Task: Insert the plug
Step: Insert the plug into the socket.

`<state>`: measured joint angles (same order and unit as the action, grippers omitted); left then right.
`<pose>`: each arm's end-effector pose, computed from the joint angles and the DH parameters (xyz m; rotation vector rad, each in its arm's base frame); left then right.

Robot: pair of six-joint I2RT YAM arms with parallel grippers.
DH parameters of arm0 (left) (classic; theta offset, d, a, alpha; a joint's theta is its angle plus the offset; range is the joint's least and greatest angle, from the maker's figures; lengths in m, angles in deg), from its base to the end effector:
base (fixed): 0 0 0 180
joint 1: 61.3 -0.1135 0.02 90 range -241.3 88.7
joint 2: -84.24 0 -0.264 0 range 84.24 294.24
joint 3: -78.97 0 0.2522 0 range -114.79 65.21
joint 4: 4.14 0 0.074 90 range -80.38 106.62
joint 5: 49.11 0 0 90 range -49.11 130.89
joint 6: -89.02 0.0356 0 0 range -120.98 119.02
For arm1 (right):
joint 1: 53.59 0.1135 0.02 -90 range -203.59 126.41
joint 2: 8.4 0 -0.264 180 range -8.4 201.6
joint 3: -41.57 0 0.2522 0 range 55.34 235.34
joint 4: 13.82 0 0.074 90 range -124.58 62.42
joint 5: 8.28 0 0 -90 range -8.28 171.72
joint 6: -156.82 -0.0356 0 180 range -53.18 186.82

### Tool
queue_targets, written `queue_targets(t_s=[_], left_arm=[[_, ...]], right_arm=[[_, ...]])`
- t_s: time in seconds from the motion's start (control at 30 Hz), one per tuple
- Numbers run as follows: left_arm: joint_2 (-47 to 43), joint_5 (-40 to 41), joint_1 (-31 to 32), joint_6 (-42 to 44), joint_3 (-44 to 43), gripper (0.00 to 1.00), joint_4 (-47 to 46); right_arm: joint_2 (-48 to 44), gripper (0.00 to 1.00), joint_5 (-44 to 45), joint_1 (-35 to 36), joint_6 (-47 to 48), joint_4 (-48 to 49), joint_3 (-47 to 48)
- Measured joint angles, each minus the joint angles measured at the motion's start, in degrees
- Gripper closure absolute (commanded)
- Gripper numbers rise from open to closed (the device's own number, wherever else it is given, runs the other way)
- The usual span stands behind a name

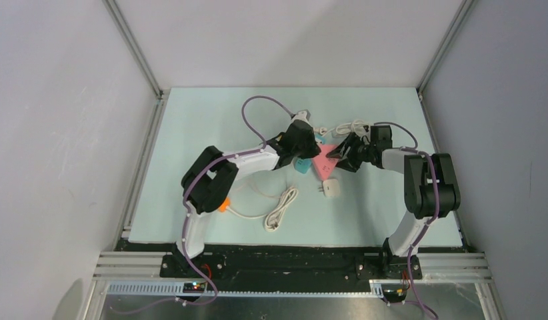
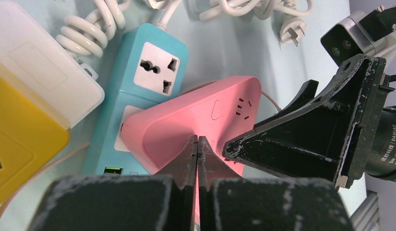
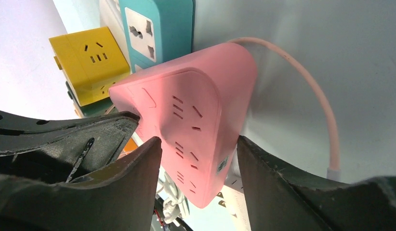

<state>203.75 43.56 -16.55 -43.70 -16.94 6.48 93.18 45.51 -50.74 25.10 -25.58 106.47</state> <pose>0.3362 -0.3309 0.1807 0.0123 2.2866 -0.7981 0.3419 0.0381 0.1446 0.5354 2.4427 1.1079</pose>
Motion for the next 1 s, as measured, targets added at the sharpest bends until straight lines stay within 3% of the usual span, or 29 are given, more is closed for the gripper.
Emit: queue_targets(t_s=[0.1, 0.67, 0.83, 1.0], left_arm=[[0.0, -0.9, -0.2, -0.8, 0.5, 1.00, -0.7], [-2.5, -5.9, -3.3, -3.9, 6.8, 1.00, -7.1], [-2.5, -6.0, -3.3, -3.9, 6.8, 1.00, -7.1], [-2.5, -6.6, -3.4, -3.8, 6.6, 1.00, -6.8]], right_arm=[[-0.3, 0.27, 0.0, 0.3, 0.3, 0.0, 0.0], [-8.0, 0.20, 4.6, 1.1, 3.3, -6.6, 0.1], [-13.3, 0.20, 10.6, 2.1, 4.5, -11.8, 0.0], [-23.7, 0.20, 22.7, 7.3, 4.7, -16.4, -2.7]])
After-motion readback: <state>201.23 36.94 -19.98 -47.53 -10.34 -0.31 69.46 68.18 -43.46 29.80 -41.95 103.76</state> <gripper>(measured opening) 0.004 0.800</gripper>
